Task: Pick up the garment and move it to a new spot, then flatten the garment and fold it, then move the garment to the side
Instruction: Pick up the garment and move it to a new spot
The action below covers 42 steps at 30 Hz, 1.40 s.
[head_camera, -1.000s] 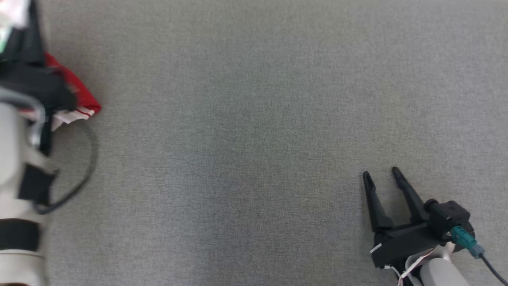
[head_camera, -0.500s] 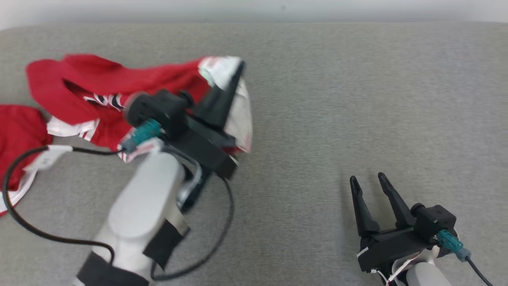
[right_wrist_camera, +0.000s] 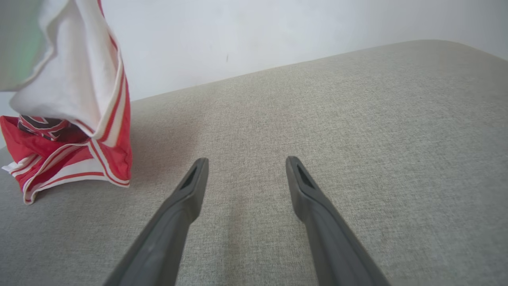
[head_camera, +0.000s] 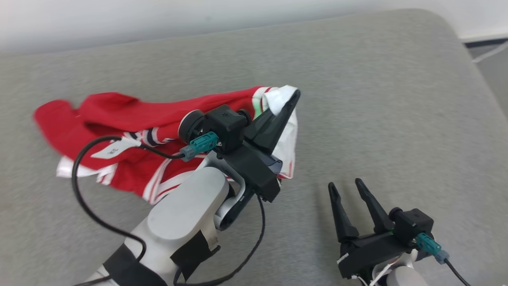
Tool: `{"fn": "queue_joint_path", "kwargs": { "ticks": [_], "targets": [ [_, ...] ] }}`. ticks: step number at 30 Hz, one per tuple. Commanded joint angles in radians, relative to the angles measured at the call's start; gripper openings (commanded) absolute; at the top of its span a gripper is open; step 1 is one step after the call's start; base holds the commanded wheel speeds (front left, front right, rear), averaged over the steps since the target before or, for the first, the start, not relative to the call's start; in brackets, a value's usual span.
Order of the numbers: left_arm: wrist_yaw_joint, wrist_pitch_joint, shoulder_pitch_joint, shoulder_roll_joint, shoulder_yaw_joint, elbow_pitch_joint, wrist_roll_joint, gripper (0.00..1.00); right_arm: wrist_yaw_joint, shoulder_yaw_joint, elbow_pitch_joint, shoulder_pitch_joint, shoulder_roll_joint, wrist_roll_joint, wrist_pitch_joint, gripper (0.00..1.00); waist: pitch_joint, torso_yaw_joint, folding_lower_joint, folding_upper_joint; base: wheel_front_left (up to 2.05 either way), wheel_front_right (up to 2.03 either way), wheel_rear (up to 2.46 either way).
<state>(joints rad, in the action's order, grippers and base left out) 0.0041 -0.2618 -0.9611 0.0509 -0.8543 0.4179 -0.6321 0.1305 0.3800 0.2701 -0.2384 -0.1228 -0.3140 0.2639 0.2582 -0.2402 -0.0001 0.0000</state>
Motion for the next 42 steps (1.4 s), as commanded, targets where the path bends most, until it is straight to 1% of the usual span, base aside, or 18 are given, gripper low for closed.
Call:
{"fn": "queue_joint_path", "kwargs": {
  "ticks": [1,2,3,4,5,10,13,16,19,25,28,33,38,42],
  "targets": [
    [0.008,-0.005,-0.014,0.000,-0.014,0.022,-0.005,0.00,0.000,0.004,-0.005,-0.013,0.005,-0.006,0.001,1.00,-0.008,-0.084,0.0001,0.0000,0.00,0.00,0.00],
    [0.015,-0.005,-0.017,0.000,-0.021,0.049,-0.014,0.00,0.000,0.007,-0.007,-0.015,0.009,-0.006,0.001,1.00,-0.007,-0.097,0.0001,0.0000,0.00,0.00,0.00],
    [0.018,-0.005,-0.022,0.000,-0.025,0.068,-0.020,0.06,0.000,0.007,-0.009,-0.015,0.011,-0.007,0.001,1.00,-0.007,-0.106,0.0001,0.0000,0.00,0.00,0.00],
    [0.024,-0.005,-0.029,0.000,-0.026,0.088,-0.015,0.42,0.000,0.013,-0.010,-0.014,0.014,-0.007,0.001,1.00,-0.007,-0.114,0.0001,0.0000,0.00,0.00,0.00],
    [0.028,-0.005,-0.027,0.000,-0.026,0.106,-0.010,1.00,0.000,0.011,-0.012,-0.012,0.016,-0.007,0.001,1.00,-0.007,-0.118,0.0001,0.0000,0.00,0.00,0.00],
    [0.049,-0.005,0.014,0.001,-0.006,0.173,0.025,1.00,0.000,-0.006,-0.013,0.004,0.014,-0.002,0.001,1.00,-0.021,-0.105,0.0001,0.0000,0.00,0.00,0.00],
    [0.049,-0.004,0.033,0.001,0.000,0.206,0.044,1.00,0.000,-0.014,-0.015,0.003,0.013,0.002,0.001,1.00,-0.028,-0.089,0.0001,0.0000,0.00,0.00,0.00],
    [0.051,-0.005,0.058,0.000,0.036,0.230,0.076,1.00,0.000,-0.013,-0.019,0.008,0.008,0.005,0.001,1.00,-0.043,-0.061,0.0001,0.0000,0.00,0.00,0.00],
    [0.070,-0.005,0.102,0.007,0.092,0.231,0.132,1.00,0.000,-0.014,-0.021,0.014,0.002,0.007,0.001,1.00,-0.064,-0.031,0.0001,0.0000,0.00,0.00,0.00],
    [0.123,-0.005,0.246,0.043,0.236,0.151,0.249,1.00,0.000,-0.009,-0.021,0.035,-0.010,0.015,0.001,1.00,-0.113,0.031,0.0001,0.0000,0.00,0.00,0.00],
    [0.137,-0.005,0.329,0.060,0.297,0.105,0.304,1.00,0.000,-0.011,-0.018,0.048,-0.016,0.015,0.001,1.00,-0.137,0.068,0.0001,0.0000,0.00,0.00,0.00],
    [0.155,-0.005,0.471,0.077,0.398,0.018,0.372,1.00,0.000,-0.025,-0.011,0.068,-0.022,0.016,0.001,1.00,-0.160,0.126,0.0001,0.0000,0.00,0.00,0.00],
    [0.161,-0.005,0.623,0.094,0.496,-0.083,0.434,1.00,0.000,-0.035,-0.003,0.073,-0.022,0.017,0.001,1.00,-0.168,0.186,0.0001,0.0000,0.00,0.00,0.00],
    [0.167,-0.005,0.713,0.093,0.573,-0.159,0.480,1.00,0.000,-0.062,0.002,0.065,-0.019,0.024,0.001,1.00,-0.162,0.230,0.0001,0.0000,0.00,0.00,0.00]
  ]
}}
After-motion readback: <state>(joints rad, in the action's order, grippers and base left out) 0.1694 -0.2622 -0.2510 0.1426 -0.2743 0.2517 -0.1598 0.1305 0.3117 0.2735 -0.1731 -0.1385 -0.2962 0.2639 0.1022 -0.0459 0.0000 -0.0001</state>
